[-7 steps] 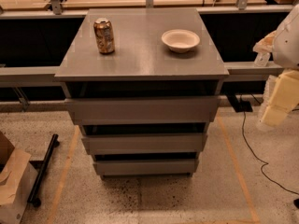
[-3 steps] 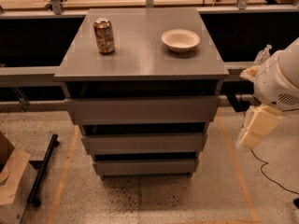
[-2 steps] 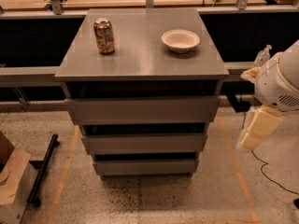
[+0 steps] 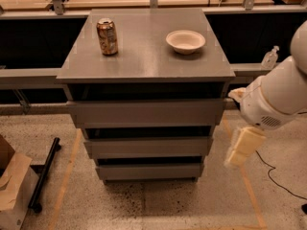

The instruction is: Open middle drawer

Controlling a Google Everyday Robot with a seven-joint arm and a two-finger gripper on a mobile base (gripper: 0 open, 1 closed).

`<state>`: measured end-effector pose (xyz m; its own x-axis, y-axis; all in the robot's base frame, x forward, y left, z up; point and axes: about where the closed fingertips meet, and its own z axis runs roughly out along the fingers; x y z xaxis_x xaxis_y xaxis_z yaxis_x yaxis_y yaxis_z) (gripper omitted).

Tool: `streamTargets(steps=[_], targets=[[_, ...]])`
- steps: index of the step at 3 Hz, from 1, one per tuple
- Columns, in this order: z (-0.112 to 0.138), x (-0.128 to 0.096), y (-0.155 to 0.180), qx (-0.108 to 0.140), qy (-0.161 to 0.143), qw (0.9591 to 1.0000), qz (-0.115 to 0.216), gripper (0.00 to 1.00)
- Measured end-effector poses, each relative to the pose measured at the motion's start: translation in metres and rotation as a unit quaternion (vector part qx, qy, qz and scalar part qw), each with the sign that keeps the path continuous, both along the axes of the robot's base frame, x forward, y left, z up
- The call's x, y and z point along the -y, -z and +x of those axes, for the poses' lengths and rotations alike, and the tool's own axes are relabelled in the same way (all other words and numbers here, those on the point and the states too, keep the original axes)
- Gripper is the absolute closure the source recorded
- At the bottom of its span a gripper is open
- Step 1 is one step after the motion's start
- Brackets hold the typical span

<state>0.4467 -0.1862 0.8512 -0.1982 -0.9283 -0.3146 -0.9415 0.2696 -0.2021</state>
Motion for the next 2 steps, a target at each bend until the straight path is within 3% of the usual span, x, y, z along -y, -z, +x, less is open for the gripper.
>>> streamTargets(steps=[1,2], targets=[[0.013,-0.021,0.042,0.019,-0.012,0.9995,0.02,0.0],[0.056,-0.059,0.095,0.034,-0.026,0.9978,0.05,0.0]])
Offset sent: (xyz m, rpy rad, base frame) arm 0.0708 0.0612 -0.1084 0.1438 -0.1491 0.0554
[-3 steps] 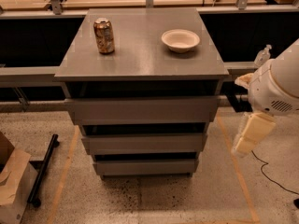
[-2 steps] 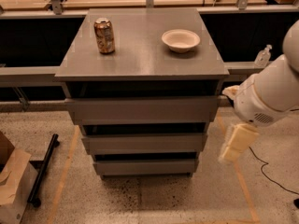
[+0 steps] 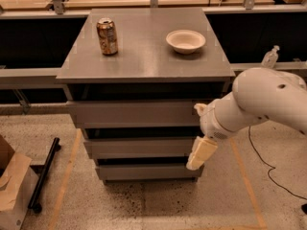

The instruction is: Open middle drawer

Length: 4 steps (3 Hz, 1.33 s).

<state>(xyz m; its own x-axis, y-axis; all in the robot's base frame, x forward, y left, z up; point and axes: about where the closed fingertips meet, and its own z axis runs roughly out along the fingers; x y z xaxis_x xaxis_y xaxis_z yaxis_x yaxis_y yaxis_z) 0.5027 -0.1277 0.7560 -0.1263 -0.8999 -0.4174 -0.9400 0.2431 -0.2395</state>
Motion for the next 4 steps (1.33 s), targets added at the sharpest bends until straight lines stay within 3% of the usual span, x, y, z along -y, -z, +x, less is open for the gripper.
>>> streamTargets(steps=[2,3,4], targets=[[0.002,-0.006,0.024,-0.011,-0.004,0.9999,-0.002,0.0],[0.019,-0.01,0.059,-0.006,-0.014,0.9998,-0.01,0.0],[0.057,-0.002,0.124,-0.008,-0.028,0.999,-0.034,0.0]])
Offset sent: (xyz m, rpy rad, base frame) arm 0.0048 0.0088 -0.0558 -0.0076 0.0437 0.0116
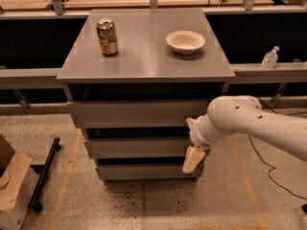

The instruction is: Open middle drawer

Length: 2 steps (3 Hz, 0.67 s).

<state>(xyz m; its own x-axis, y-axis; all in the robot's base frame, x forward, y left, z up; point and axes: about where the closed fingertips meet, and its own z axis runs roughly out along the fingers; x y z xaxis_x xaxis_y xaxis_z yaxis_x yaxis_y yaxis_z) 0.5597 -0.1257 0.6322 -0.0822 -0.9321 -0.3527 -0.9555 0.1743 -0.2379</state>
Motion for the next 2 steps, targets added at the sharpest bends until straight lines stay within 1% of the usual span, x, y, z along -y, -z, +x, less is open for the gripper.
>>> streamTargets(steps=[1,2], targets=[[0.001,0.0,0.005,-0.003,-0.001,1.0,-0.001,0.0],[-0.002,-0.003,0.021,-0.013,0.003,0.9999,-0.004,0.0]])
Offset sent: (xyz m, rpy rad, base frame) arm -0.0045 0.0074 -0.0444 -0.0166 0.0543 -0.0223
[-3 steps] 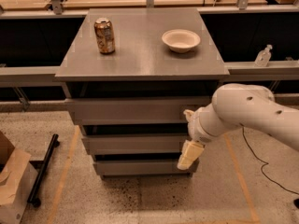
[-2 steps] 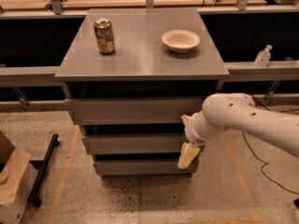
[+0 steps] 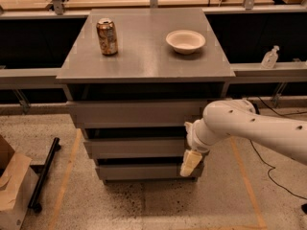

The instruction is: Open middle drawer

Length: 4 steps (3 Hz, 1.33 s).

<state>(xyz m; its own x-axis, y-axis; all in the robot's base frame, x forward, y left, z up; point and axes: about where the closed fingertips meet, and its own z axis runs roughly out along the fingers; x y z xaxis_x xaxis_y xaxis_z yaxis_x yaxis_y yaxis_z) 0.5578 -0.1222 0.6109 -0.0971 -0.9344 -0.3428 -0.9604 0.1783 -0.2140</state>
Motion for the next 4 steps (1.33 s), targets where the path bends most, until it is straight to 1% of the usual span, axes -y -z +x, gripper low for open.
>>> streamTargets(steps=[1,2,3,4], targets=[[0.013,0.002,0.025,0.0,0.001,1.0,0.002,0.0],[0.032,0.008,0.052,0.003,0.005,1.0,-0.001,0.0],[0.051,0.014,0.074,-0.001,0.006,1.0,-0.001,0.0],[0.067,0.02,0.097,-0.007,0.015,0.9998,0.008,0.0]])
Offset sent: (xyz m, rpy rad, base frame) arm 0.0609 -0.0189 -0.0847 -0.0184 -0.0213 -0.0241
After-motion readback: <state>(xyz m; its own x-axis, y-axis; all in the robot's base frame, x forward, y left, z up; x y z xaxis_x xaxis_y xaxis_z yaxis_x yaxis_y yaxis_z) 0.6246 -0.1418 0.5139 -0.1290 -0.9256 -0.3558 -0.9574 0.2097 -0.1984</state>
